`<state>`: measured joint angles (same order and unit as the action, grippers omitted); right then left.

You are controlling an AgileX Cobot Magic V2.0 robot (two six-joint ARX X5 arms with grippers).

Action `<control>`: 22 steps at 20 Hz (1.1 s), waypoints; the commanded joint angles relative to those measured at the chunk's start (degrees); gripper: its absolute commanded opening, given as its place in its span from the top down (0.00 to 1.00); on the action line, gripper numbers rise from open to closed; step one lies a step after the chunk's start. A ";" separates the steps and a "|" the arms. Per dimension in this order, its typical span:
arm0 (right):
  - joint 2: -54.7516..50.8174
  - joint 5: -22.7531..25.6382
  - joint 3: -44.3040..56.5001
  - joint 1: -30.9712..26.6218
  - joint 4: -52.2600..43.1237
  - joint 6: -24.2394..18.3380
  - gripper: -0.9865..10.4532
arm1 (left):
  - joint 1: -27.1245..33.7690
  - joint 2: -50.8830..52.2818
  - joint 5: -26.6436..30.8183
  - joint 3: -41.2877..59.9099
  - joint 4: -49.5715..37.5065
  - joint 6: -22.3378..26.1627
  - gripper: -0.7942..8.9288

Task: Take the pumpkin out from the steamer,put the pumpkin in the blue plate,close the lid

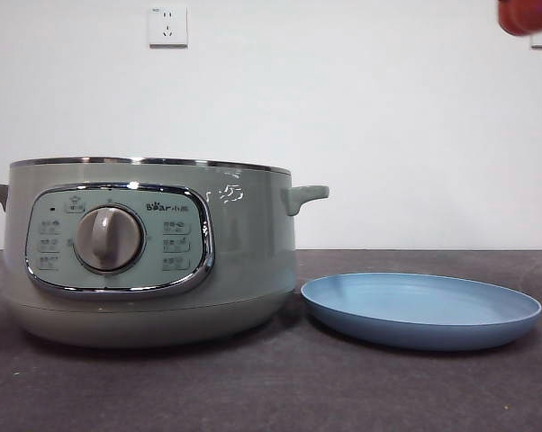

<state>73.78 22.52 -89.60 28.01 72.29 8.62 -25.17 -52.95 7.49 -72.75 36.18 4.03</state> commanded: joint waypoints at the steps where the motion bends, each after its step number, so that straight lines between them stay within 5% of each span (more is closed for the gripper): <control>1: -3.98 -0.11 11.34 0.09 -8.59 1.81 0.86 | -0.02 0.07 -0.26 -0.81 -4.46 0.04 0.93; 6: -3.65 -11.37 27.21 0.28 -27.65 1.81 0.86 | -0.02 -0.04 -0.37 -0.81 -5.25 0.04 0.93; 17: 18.38 -16.63 30.12 0.68 -41.05 0.90 0.84 | -0.02 -0.04 -0.35 -0.81 -5.11 0.09 0.93; 22: 19.98 -16.63 30.12 0.68 -40.54 0.92 0.55 | 0.00 -0.04 -0.33 -0.81 -5.09 0.09 0.93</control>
<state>93.56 5.96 -59.94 28.53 31.83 9.65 -25.15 -53.74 7.05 -72.75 34.20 4.03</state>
